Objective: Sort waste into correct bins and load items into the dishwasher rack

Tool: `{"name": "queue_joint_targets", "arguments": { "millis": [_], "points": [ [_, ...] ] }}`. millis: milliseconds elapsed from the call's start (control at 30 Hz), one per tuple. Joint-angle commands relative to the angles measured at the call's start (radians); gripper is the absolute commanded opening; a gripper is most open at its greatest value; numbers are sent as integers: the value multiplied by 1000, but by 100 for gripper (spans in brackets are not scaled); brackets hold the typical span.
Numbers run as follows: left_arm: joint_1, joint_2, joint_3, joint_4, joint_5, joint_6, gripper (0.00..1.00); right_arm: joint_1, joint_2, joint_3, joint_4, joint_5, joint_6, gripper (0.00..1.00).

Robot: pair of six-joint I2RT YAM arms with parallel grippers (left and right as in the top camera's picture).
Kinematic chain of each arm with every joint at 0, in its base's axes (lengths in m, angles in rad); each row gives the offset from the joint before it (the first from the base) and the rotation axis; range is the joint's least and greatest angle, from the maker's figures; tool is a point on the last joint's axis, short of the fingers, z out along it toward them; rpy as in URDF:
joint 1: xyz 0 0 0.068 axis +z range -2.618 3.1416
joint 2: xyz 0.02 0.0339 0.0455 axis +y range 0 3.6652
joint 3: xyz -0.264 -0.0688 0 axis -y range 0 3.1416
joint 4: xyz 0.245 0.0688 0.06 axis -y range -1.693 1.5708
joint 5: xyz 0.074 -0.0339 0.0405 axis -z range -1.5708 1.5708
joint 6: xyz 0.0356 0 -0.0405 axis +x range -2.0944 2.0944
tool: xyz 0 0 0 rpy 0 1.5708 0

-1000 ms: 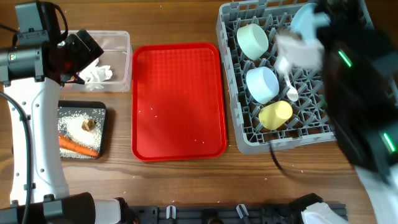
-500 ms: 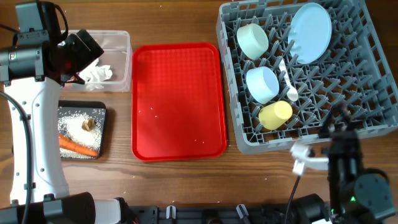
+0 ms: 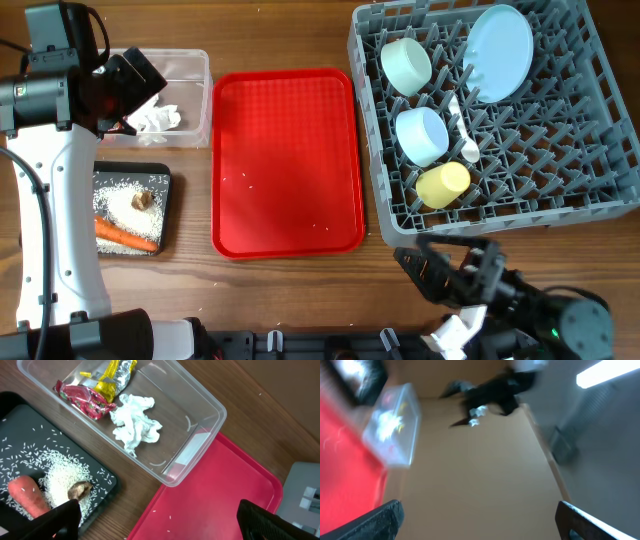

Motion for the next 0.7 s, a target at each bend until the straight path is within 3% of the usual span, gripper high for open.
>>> {"name": "queue_joint_targets", "arguments": {
  "millis": [0,100,233,333,400,500,667],
  "points": [
    [2,1,-2,0,4,-6,100,-2,-10,-10,171,235,1110,100],
    [2,1,-2,0,4,-6,100,-2,-10,-19,105,397,1435,100],
    [2,1,-2,0,4,-6,100,-2,-10,-119,153,486,1494,100],
    [2,1,-2,0,4,-6,100,-2,-12,-245,212,711,1551,100],
    [2,1,-2,0,4,-6,100,-2,-15,-327,212,780,1465,100],
    [2,1,-2,0,4,-6,100,-2,-72,-372,159,663,1113,100],
    [2,1,-2,0,4,-6,100,-9,-134,-425,63,715,1104,100]
  ]
}}
